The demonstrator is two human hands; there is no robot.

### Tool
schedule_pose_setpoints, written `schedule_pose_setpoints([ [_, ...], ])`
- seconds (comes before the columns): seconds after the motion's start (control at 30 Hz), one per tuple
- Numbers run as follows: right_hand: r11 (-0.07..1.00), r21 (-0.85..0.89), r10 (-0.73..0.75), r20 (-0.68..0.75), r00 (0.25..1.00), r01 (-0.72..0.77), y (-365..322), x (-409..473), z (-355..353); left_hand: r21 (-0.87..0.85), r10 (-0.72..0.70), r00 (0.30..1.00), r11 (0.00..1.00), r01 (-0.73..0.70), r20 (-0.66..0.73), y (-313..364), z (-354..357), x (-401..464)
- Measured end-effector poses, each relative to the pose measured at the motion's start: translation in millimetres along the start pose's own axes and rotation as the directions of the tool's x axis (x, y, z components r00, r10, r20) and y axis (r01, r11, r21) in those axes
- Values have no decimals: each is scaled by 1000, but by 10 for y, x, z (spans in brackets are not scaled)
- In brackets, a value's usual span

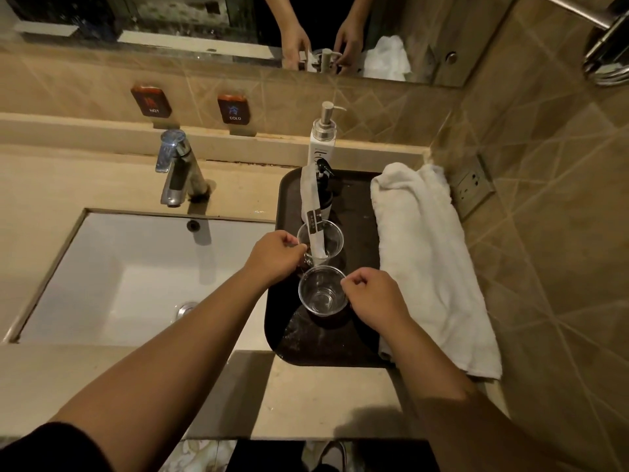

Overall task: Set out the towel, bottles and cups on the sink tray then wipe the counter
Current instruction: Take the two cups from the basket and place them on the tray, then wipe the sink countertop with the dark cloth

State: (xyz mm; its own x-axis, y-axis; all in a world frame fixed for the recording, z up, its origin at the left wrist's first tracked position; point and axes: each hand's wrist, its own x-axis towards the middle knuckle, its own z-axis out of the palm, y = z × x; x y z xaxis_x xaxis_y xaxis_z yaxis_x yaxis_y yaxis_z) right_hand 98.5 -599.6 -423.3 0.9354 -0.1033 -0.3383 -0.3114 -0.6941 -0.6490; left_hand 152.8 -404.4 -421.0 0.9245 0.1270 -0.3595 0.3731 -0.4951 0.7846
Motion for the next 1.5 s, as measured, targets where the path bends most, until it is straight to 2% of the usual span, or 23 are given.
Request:
schedule_pose_setpoints([
  [0.3,997,-71,-13,-17,1000,11,-23,-105,-147,299,107,994,949,-100,-8,-121,-251,-217],
  [0.5,971,-160,-186,-53,981,176,-262,-303,-336,453,50,998,891,-23,-47,-393,-668,-749],
  [0.6,937,-195,-293,18,956,291,-454,-441,-286,509,-14,996,859,56,-86,-561,-925,-1181],
  [0.7,899,-203,-356,177,917,388,-629,-610,-110,526,-58,988,841,125,-143,-770,-1152,-1664],
  [0.83,801,-258,-440,358,824,540,-855,-895,203,512,-126,968,830,223,-216,-1037,-1402,-2248],
  [1.13,588,-336,-517,544,661,736,-1491,-1627,1202,385,-171,935,876,289,-312,-1728,-2241,-3029],
  [1.27,513,-375,-532,566,629,772,-1932,-1955,1793,374,-157,932,884,280,-326,-2165,-2819,-3233],
  [1.5,469,-381,-528,602,599,797,-2900,-2691,3117,360,-138,915,889,283,-378,-3233,-4027,-3595],
])
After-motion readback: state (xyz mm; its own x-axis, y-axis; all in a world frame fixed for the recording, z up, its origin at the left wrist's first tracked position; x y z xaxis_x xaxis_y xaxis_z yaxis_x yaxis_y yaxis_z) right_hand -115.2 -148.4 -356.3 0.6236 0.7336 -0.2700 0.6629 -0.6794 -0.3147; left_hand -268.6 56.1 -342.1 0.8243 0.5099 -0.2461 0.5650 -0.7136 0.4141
